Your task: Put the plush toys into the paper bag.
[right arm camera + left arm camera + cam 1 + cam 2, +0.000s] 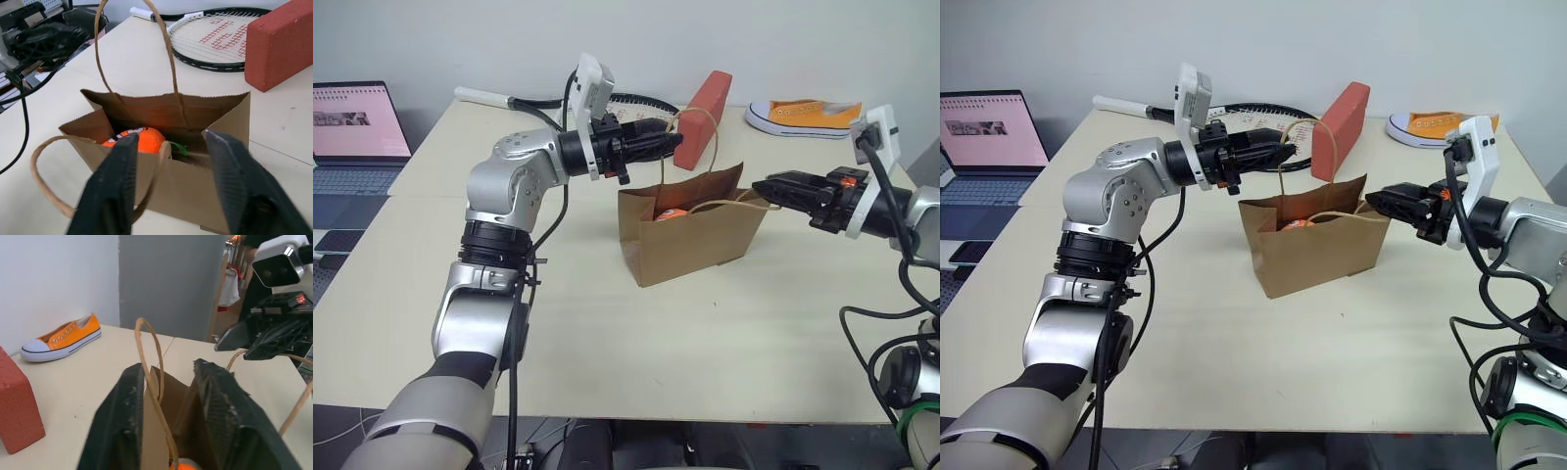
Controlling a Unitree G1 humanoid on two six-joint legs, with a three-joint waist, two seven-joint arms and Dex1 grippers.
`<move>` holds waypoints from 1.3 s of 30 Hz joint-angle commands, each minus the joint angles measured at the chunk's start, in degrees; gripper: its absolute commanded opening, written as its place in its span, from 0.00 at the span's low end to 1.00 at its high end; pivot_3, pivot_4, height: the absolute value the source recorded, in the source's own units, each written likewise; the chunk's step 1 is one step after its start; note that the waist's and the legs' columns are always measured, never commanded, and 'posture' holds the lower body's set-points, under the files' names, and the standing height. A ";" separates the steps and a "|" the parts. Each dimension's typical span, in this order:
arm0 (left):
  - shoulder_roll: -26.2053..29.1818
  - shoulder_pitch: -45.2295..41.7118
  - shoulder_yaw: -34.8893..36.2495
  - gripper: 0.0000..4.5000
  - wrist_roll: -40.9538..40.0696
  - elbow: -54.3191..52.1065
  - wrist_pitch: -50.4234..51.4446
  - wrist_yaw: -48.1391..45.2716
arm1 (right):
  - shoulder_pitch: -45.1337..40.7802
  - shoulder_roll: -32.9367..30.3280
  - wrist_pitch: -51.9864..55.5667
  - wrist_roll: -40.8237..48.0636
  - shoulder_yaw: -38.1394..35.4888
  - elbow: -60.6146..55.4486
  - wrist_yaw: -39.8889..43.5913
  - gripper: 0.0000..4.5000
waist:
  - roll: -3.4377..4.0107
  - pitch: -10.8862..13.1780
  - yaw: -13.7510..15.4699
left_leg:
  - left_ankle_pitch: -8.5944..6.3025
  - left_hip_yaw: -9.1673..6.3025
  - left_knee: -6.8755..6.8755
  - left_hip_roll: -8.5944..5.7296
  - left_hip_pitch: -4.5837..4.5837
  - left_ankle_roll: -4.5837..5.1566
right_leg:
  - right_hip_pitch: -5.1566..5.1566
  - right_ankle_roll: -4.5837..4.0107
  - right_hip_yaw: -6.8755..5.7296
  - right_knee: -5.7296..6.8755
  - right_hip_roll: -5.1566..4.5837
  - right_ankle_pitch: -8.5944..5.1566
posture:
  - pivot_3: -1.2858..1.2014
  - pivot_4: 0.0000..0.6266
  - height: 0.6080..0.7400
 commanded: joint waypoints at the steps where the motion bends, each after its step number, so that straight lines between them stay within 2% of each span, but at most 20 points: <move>1: 1.86 -0.17 0.14 0.64 1.26 -2.88 -2.46 -1.26 | -2.49 -2.45 -0.64 2.51 -1.92 0.30 1.50 0.80 | 0.00 0.00 0.00 | 0.00 0.00 -0.01 0.00 0.00 0.00 | 0.00 0.00 0.00 0.00 0.00 0.00 | 0.52 0.24 1.00; 3: 3.00 0.89 -0.09 0.77 1.73 -4.19 -2.75 -2.20 | -3.14 -4.28 -1.30 2.60 -1.98 1.60 2.28 0.96 | 0.00 0.00 0.05 | 0.00 -0.01 -0.04 0.00 0.00 0.00 | 0.00 0.00 -0.01 -0.01 0.00 0.00 | 0.52 0.24 1.00; 4: 3.71 1.40 -0.23 0.84 2.18 -4.69 -3.19 -2.52 | -3.55 -5.32 -1.66 2.72 -2.09 2.44 2.67 1.00 | 0.00 0.00 0.05 | 0.00 -0.01 -0.04 0.00 -0.01 0.00 | 0.00 0.00 -0.01 -0.02 0.00 0.00 | 0.52 0.24 1.00; 6: 4.86 1.96 -0.03 0.98 2.84 -5.12 -3.72 -2.49 | -4.54 -7.27 -2.16 2.99 -2.20 4.17 3.39 1.00 | 0.00 0.00 0.06 | 0.00 0.01 -0.05 0.00 -0.01 0.00 | 0.00 0.00 0.01 -0.03 -0.01 0.00 | 0.52 0.24 1.00; 7: 5.52 2.08 0.06 0.99 3.33 -4.97 -4.25 -2.41 | -4.86 -8.29 -3.05 2.73 -2.05 4.92 3.79 1.00 | 0.00 0.00 0.06 | 0.00 0.02 -0.05 0.00 -0.01 0.00 | 0.00 0.00 0.02 -0.03 -0.01 0.00 | 0.52 0.24 1.00; 13: 10.24 5.19 2.07 0.99 3.36 -5.98 -5.59 -3.48 | -0.42 -18.28 -17.71 -2.70 0.87 5.70 13.27 1.00 | 0.02 0.01 0.03 | 0.00 0.04 -0.10 0.01 0.00 0.00 | -0.02 0.04 0.02 -0.06 0.00 -0.03 | 0.52 0.24 1.00; 16: 12.25 10.59 3.75 0.99 -0.35 -11.89 -3.14 -6.20 | 8.70 -23.45 -29.84 -7.91 2.30 2.46 22.37 1.00 | 0.02 0.01 0.02 | 0.00 0.06 -0.16 0.02 0.02 0.00 | -0.02 0.11 0.02 -0.08 -0.01 -0.08 | 0.52 0.24 1.00; 20: 13.65 19.90 5.65 0.99 -4.75 -20.99 1.09 -6.00 | 18.12 -24.71 -32.78 -3.51 0.09 -4.89 31.09 1.00 | 0.02 0.01 -0.11 | 0.00 0.13 -0.20 0.10 0.10 0.00 | -0.02 0.12 0.04 -0.01 0.00 -0.08 | 0.52 0.24 1.00; 25: 12.69 27.02 5.43 0.99 -6.40 -26.40 2.11 -3.79 | 22.53 -23.03 -32.81 0.63 1.72 -11.79 30.93 1.00 | 0.01 0.01 0.07 | 0.00 0.16 -0.07 0.12 0.14 -0.01 | 0.05 0.14 0.03 0.01 0.00 -0.06 | 0.52 0.24 1.00; 31: 8.54 27.59 4.81 0.99 -3.09 -23.54 -2.11 2.01 | 22.13 -22.00 -33.77 2.08 5.64 -16.27 28.18 1.00 | 0.00 0.01 0.25 | 0.00 0.18 0.09 0.10 0.11 -0.01 | 0.11 0.15 0.04 -0.05 0.00 -0.05 | 0.52 0.24 1.00; 39: 6.41 28.00 6.48 0.99 -5.64 -21.38 -1.23 3.46 | 21.10 -22.72 -33.84 3.68 6.54 -16.34 26.84 1.00 | 0.01 0.01 0.27 | 0.00 0.16 0.03 0.11 0.10 -0.01 | 0.07 0.16 0.03 -0.03 0.00 -0.04 | 0.52 0.24 1.00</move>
